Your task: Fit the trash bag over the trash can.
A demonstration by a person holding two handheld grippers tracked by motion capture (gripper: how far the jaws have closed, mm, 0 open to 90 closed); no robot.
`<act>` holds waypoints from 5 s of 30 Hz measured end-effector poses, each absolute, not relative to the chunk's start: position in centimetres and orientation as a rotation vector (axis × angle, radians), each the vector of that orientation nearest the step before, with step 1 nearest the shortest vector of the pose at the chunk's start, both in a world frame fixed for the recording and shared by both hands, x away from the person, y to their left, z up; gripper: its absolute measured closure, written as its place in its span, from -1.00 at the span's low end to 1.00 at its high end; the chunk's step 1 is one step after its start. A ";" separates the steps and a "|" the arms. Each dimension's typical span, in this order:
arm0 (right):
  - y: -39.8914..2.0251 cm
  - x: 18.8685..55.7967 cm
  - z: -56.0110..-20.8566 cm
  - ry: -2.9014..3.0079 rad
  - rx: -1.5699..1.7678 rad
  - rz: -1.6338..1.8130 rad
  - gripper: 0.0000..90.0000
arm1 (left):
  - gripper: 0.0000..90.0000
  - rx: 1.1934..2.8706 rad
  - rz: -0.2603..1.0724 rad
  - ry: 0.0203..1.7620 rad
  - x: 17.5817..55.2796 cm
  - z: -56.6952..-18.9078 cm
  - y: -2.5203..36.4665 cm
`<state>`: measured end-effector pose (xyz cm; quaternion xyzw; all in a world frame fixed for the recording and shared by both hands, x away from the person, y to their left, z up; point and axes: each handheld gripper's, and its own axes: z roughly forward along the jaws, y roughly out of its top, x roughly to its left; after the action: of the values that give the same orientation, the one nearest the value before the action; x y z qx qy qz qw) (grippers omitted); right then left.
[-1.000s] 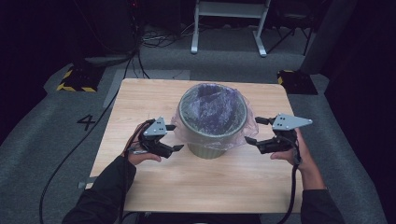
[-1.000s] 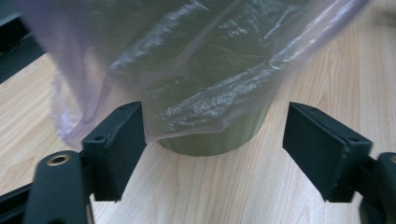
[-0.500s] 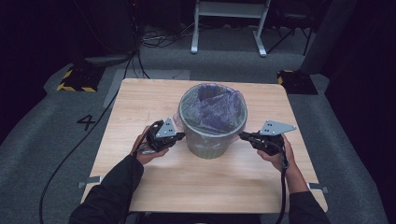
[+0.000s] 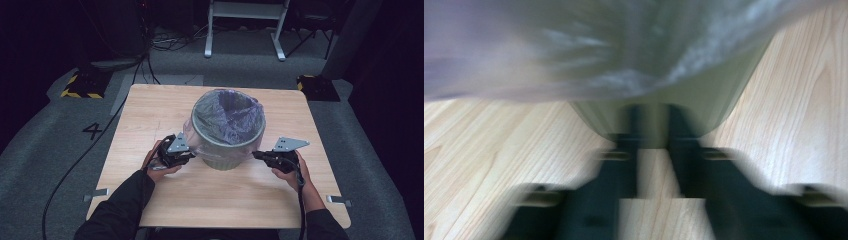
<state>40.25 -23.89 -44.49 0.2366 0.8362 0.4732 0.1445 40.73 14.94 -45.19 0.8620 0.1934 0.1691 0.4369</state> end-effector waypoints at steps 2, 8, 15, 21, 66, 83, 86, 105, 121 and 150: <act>-24.0 40.2 -44.3 2.398 0.681 1.365 1.00 | 0.21 2.116 0.477 0.520 40.5 -44.7 15.5; -24.2 40.1 -43.9 2.365 0.682 1.371 0.98 | -0.62 2.011 0.484 0.574 40.8 -43.6 16.9; -23.8 40.0 -43.5 2.349 0.662 1.345 0.90 | -0.65 1.979 0.519 0.548 41.3 -41.9 16.5; -23.7 39.9 -43.3 2.344 0.651 1.343 0.88 | 0.22 1.974 0.526 0.530 41.5 -40.7 16.2; -28.9 40.0 -44.6 2.391 0.871 1.299 -0.52 | -0.66 2.080 0.333 0.724 38.7 -47.0 20.2; -27.9 38.6 -34.9 2.121 0.744 1.457 -0.50 | -0.65 2.261 0.249 0.736 36.3 -50.0 18.9; -26.8 39.2 -33.5 2.135 0.716 1.447 -0.50 | -0.65 2.259 0.270 0.737 36.0 -50.2 19.0; -19.2 43.4 -30.0 2.226 0.637 1.331 -0.49 | -0.67 2.261 0.278 0.702 35.8 -50.4 19.3; -15.7 44.7 -31.0 2.331 0.614 1.241 -0.51 | -0.67 2.262 0.275 0.695 35.9 -50.4 19.4; -14.2 46.1 -32.9 2.490 0.628 1.043 -0.52 | -0.67 2.263 0.270 0.683 35.8 -50.4 19.4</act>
<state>46.13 -14.20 -32.89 0.2227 0.8831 0.3697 0.1839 35.85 19.38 -50.43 0.8830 0.2664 0.1054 0.3719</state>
